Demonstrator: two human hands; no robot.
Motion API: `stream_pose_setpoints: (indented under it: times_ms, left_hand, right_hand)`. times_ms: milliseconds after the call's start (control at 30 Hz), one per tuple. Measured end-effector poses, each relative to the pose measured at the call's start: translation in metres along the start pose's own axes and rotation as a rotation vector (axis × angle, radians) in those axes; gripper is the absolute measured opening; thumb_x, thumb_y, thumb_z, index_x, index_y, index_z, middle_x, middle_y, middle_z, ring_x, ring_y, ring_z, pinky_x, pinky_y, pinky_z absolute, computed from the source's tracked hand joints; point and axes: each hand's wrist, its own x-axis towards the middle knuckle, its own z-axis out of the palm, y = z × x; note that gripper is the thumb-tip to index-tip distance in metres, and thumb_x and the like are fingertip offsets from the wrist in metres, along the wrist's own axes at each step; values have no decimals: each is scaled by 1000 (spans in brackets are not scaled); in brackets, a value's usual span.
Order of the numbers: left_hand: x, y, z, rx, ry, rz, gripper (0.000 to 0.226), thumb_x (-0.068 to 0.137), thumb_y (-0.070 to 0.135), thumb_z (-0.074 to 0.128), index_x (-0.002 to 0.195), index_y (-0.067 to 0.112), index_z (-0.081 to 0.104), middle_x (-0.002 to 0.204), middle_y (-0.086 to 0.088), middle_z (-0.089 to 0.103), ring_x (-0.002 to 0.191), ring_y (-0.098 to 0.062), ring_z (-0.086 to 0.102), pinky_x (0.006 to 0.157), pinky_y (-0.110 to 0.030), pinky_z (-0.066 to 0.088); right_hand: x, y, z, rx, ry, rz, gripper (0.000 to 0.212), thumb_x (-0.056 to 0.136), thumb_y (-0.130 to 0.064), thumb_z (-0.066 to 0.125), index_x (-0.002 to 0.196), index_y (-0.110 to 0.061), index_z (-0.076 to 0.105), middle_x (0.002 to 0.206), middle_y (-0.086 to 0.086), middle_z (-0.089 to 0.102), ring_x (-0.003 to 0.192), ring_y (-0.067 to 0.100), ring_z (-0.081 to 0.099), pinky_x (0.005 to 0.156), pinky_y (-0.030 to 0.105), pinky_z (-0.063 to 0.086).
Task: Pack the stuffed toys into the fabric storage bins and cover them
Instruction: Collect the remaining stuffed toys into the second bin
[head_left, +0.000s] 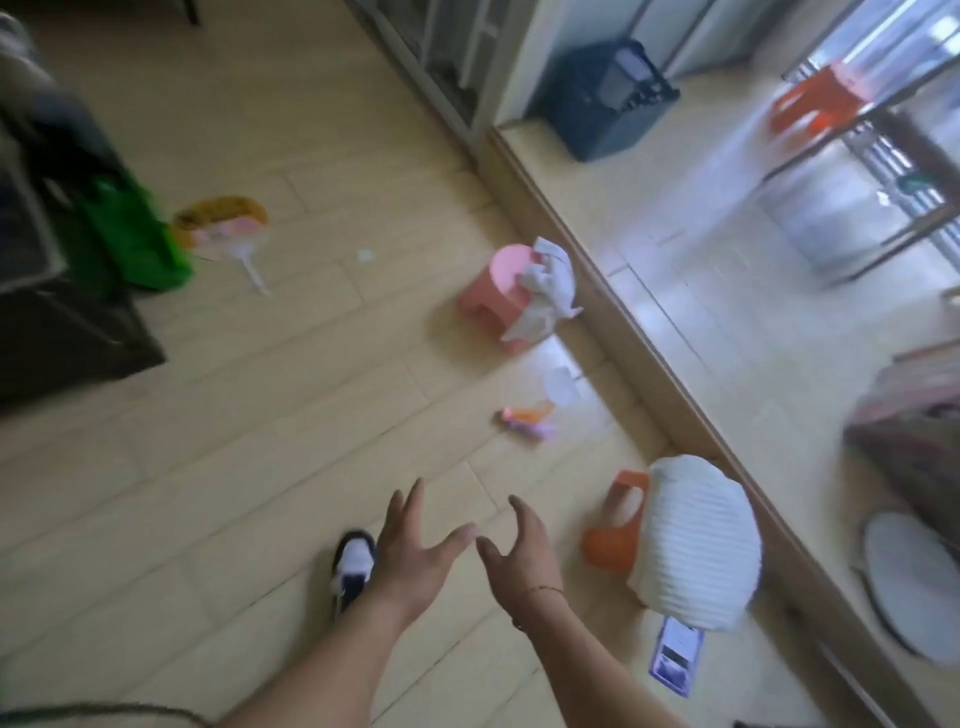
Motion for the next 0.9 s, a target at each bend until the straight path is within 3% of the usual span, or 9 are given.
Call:
stream_pose_setpoints:
  times_ms: [100,267,333,400,433,500,600,800,900]
  left_hand:
    - [39,18,39,-58,24,-87,95,77,56,70,152,38,15,162,9,-9,150,-13,7,119,-38,21]
    - [119,56,89,-38,87,-248,90,79,52,70,152,34,19,162,6,-2,149,-14,10,116,-39,21]
    - [153,67,106,30,49,-250,87,82,47,69,152,31,21,162,4,3,149,-14,9,115,-38,21]
    - [186,76,121,101,-14,-240,83,84,43,68,152,28,22,162,2,7,148,-14,16,114,-36,23]
    - [202,79,128,173,-47,-222,81,85,43,66,152,27,23,162,3,9,147,-15,19,114,-35,24]
    - [234,86,139,463,-150,-144,76,87,48,59,151,29,24,162,5,12,146,-16,23,116,-35,26]
    - [286,90,157,942,-315,-30,73,86,54,52,150,34,23,163,5,8,147,-21,20,117,-44,24]
    - [410,59,193,1071,-366,-123,87,85,58,52,153,37,2,164,5,-5,149,-25,11,117,-53,13]
    - [474,24,209,1088,-389,-141,93,83,60,53,153,38,-3,164,4,-2,150,-25,10,117,-54,11]
  right_hand:
    - [39,18,-27,67,-21,108,68,87,-34,59,146,-26,28,151,-8,31,139,14,32,109,38,39]
    - [133,47,-50,139,-54,255,65,88,-34,58,145,-27,29,149,-4,37,134,17,40,106,35,41]
    - [169,60,-54,172,-91,299,64,88,-34,57,145,-29,28,147,-3,40,127,18,48,84,30,52]
    - [205,72,-58,188,-134,332,63,89,-33,56,145,-29,28,142,-2,47,113,19,55,61,18,44]
    - [222,78,-60,197,-154,348,63,89,-33,56,145,-30,28,138,-2,50,107,19,57,61,19,44]
    - [260,92,-59,211,-214,357,63,88,-32,57,144,-30,29,131,-1,58,107,20,59,78,25,48]
    - [319,112,-49,207,-316,378,67,85,-30,55,145,-32,27,124,4,64,110,25,59,95,30,46]
    - [457,144,5,136,-454,277,76,83,-27,60,147,-33,18,94,7,69,87,25,61,79,27,45]
    - [525,166,52,59,-441,218,86,81,-31,65,149,-30,13,132,14,55,114,30,58,97,34,46]
